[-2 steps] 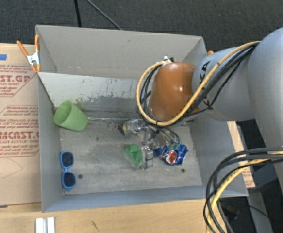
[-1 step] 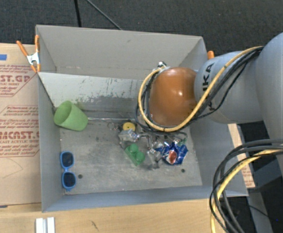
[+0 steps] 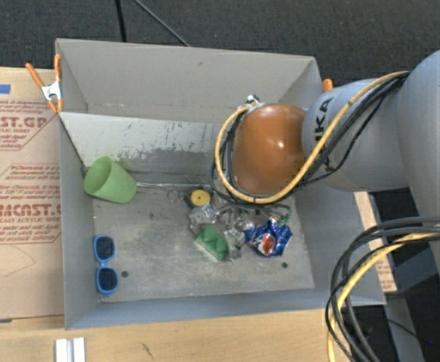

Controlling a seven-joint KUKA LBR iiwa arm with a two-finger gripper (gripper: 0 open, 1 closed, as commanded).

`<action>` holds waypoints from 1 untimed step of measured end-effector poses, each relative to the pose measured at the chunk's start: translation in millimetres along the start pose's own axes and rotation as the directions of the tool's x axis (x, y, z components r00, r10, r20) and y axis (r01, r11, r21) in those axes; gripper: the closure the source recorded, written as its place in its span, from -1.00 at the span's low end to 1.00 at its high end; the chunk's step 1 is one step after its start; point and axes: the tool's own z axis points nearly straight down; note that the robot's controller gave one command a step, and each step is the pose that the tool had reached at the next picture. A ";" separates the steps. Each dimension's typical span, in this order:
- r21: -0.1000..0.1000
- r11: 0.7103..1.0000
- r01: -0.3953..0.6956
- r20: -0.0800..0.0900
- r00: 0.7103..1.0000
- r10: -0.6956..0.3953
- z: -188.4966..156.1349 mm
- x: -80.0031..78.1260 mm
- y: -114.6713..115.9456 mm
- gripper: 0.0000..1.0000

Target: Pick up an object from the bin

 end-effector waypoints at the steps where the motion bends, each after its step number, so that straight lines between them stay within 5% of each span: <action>1: 0.005 1.000 0.020 0.003 1.000 -0.020 -121.1 51.7 55.4 1.00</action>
Offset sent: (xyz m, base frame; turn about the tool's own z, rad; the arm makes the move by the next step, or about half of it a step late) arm -0.0759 0.0034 0.1175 -0.0201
